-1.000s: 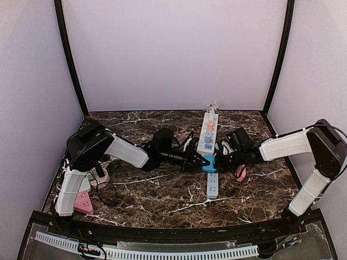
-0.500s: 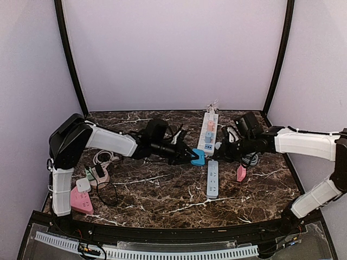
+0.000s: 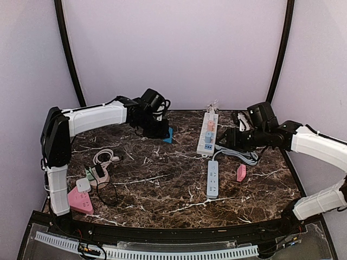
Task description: Pull the plug off the socket
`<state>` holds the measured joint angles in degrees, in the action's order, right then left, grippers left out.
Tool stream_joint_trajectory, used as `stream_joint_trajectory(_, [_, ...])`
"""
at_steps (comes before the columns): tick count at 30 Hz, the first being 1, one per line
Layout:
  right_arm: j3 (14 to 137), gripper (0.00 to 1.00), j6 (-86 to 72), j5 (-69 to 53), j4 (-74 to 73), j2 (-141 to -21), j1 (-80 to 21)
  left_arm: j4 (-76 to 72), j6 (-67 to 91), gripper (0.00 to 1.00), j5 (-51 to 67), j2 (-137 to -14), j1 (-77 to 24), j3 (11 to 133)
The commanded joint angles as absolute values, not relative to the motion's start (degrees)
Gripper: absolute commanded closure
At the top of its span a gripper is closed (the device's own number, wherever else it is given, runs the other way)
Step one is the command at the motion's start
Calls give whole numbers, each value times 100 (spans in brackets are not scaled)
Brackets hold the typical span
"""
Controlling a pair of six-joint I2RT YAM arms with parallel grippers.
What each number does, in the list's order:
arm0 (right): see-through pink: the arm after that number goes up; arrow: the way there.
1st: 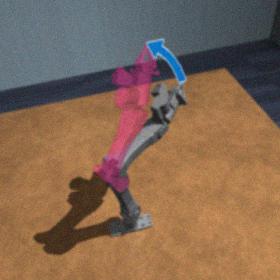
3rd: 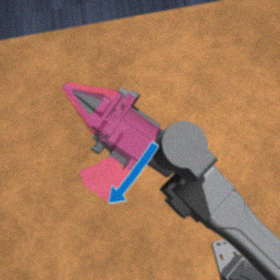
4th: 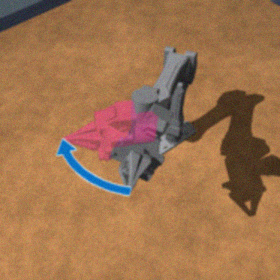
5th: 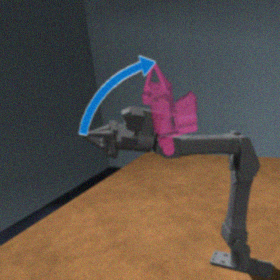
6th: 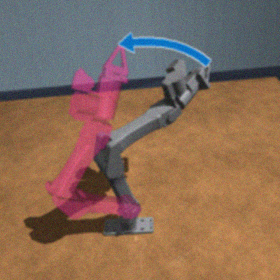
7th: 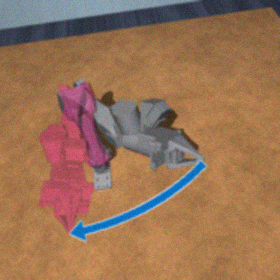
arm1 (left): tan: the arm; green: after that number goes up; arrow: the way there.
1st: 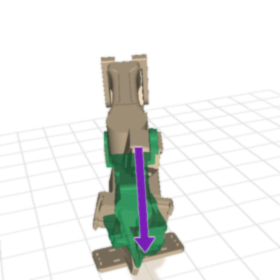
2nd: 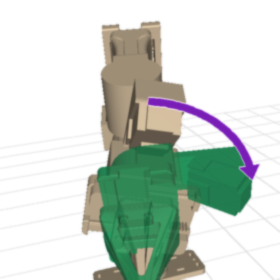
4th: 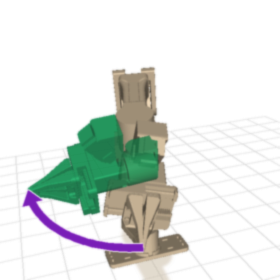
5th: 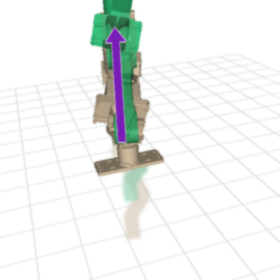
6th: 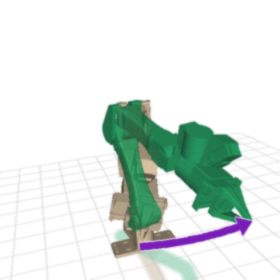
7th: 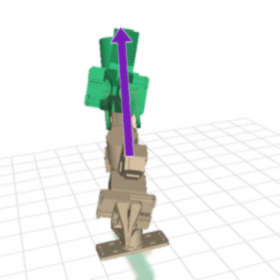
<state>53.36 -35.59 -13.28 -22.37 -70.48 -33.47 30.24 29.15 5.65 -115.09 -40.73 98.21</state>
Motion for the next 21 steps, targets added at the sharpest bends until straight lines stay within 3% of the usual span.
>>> stream_joint_trajectory(1, [5470, 40, -3393, -1142, -2224, -6864, -3314, 4714, 2000, 100, -1489, -11546, -3820, 10506])
stream_joint_trajectory(13, [5695, 11, -3054, -1190, -2413, -6722, -3270, 5914, 1146, 94, -4028, -12838, -3226, 11825])
stream_joint_trajectory(21, [5634, 9, -2991, -1236, -2478, -6644, -3243, 6294, 937, 93, -4473, -13672, -2956, 12448])
